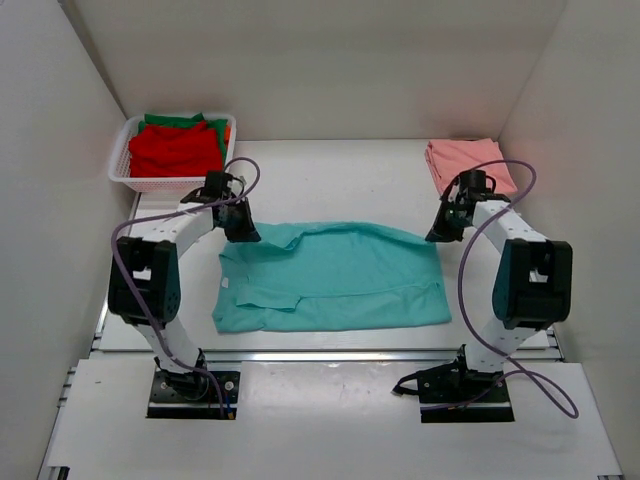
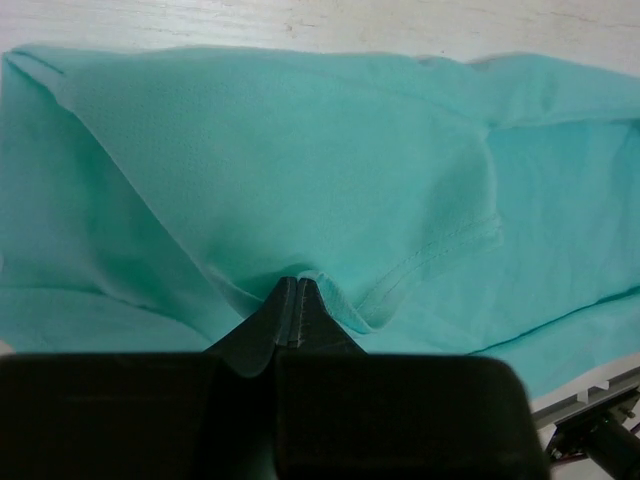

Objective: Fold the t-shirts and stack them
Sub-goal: Fold the other side of the tshirt into a rectangle, then rotate the tshirt 90 degrees

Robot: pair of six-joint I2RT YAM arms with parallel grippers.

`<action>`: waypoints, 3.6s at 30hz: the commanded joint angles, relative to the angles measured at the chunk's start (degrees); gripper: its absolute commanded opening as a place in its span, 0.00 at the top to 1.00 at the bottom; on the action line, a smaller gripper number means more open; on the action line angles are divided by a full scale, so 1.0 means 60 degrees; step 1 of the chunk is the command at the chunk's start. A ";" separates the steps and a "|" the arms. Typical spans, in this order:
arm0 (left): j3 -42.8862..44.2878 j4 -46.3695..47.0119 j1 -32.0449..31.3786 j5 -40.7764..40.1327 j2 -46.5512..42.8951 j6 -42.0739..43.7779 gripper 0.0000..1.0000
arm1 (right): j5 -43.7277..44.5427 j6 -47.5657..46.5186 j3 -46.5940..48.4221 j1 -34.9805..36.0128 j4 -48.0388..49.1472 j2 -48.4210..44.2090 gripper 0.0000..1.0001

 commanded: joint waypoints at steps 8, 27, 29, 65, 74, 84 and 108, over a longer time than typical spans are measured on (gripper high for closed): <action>-0.1790 0.0269 -0.0094 -0.0125 -0.2745 0.0154 1.00 | -0.0072 -0.0074 -0.1651 -0.0249 0.0570 -0.2140 0.99; -0.3651 -0.0494 -0.0710 -0.0082 -0.6086 -0.0739 1.00 | -0.0043 -0.0426 -0.3001 -0.0718 0.0600 -0.3065 1.00; -0.3958 -0.0464 -0.0739 -0.0082 -0.6102 -0.0797 1.00 | -0.0057 -0.0469 -0.3074 -0.0718 0.0484 -0.3094 1.00; -0.4808 0.0222 -0.1954 -0.0960 -0.5767 -0.1515 0.57 | -0.0907 -0.0411 -0.2341 0.0790 0.0908 -0.1924 0.90; -0.3527 0.0944 -0.2481 -0.2644 -0.2243 -0.1488 0.67 | -0.0088 0.0335 -0.2824 0.1332 0.0777 -0.1410 0.58; 0.4156 -0.1601 -0.2424 -0.2644 0.4026 -0.0170 0.68 | 0.0163 0.1975 -0.3659 0.2458 0.0526 -0.1732 0.42; 1.3481 -0.1900 -0.1061 -0.0216 0.9935 -0.0579 0.80 | -0.0219 0.5200 -0.3163 0.7644 0.4758 -0.0223 0.01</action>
